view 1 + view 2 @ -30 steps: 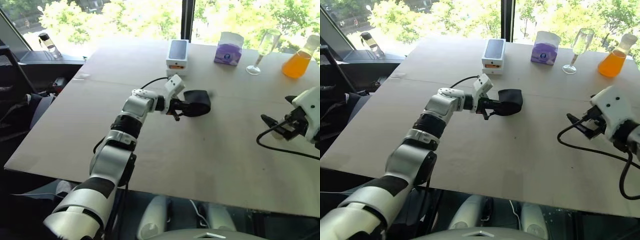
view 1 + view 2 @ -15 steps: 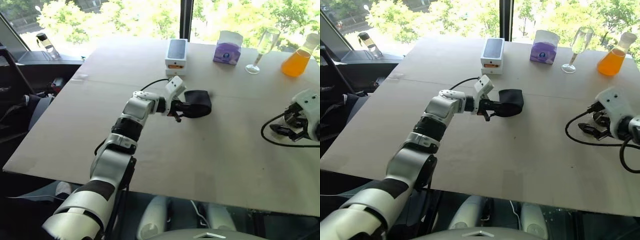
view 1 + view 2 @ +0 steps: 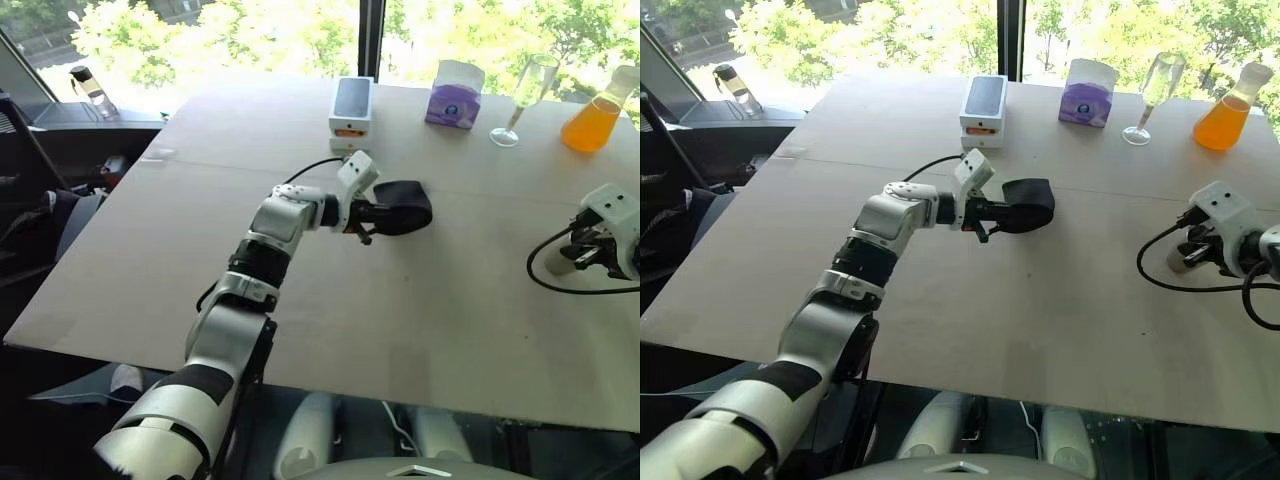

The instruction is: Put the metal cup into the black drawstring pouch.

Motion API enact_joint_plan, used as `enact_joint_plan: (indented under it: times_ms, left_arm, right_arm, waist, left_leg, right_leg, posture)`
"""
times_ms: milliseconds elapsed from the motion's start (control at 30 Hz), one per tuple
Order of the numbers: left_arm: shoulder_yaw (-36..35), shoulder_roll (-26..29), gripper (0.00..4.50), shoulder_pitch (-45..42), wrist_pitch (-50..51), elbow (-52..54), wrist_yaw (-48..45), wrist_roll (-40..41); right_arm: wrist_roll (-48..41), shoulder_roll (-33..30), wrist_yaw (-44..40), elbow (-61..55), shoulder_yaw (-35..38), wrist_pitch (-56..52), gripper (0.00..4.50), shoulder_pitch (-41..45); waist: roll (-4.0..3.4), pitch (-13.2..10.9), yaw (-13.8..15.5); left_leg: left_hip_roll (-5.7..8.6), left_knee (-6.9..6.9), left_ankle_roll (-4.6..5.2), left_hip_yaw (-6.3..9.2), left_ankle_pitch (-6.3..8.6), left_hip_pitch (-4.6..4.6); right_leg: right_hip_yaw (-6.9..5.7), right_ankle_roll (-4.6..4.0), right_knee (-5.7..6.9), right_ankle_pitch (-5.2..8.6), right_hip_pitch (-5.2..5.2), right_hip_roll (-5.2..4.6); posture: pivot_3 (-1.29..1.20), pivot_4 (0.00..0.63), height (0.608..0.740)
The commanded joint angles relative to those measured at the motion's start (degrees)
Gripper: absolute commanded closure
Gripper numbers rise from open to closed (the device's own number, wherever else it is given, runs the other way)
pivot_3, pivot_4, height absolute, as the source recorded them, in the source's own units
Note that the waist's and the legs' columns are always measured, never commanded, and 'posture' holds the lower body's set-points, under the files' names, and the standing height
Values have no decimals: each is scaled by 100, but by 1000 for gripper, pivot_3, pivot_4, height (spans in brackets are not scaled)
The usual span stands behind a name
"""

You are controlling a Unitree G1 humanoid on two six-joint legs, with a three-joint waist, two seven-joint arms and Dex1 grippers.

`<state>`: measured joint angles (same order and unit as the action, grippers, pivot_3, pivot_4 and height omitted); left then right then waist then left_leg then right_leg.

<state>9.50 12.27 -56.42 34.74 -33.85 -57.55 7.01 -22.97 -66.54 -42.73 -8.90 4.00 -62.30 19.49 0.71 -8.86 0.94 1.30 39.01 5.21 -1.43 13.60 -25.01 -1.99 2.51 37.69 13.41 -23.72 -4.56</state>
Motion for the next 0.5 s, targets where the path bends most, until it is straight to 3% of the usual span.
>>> enact_joint_plan:
  times_ms: [33,100,167,233,367,500]
  left_arm:
    - [-88,-127,4500,-84,305,347,186,177]
    - [-109,-195,4500,-113,483,419,299,226]
    - [-154,-272,4500,-166,804,508,442,319]
    - [-245,-349,4500,-252,1176,525,624,428]
    - [-309,-379,4500,-306,1595,695,724,621]
    - [-303,-360,4500,-305,1871,871,714,772]
  right_arm:
    - [-770,551,-45,-622,1291,-304,4464,-27]
    - [-1442,1223,81,-1131,2033,-655,4464,24]
    - [-2538,2379,572,-1936,2800,-933,4464,-119]
    - [-3302,3283,1086,-2732,3134,-1025,4464,-540]
    - [-4301,4544,2476,-3378,3066,-659,4464,-870]
    - [-4343,5049,3321,-3476,2557,-327,4464,-990]
  waist:
    - [1,-1,4]
    - [-2,1,-11]
    - [0,0,-1]
    - [-2,1,11]
    - [-8,-1,-1]
    - [-9,-2,-10]
  left_leg:
    - [0,0,0,0,0,-1]
    - [-2,-2,0,3,0,-2]
    - [-2,-3,0,4,0,-1]
    - [-4,-4,0,14,0,-2]
    - [5,-11,0,14,0,-5]
    - [18,-10,1,11,0,2]
  right_leg:
    - [-1,0,0,0,0,0]
    - [-2,1,0,-1,0,1]
    - [0,1,4,-1,-2,2]
    - [-10,1,4,-1,0,3]
    - [-6,2,3,-1,-2,-3]
    - [2,11,5,-7,-1,-9]
  posture:
    - [0,150,740]
    - [0,150,740]
    - [0,150,740]
    - [0,150,740]
    - [0,150,740]
    - [0,150,740]
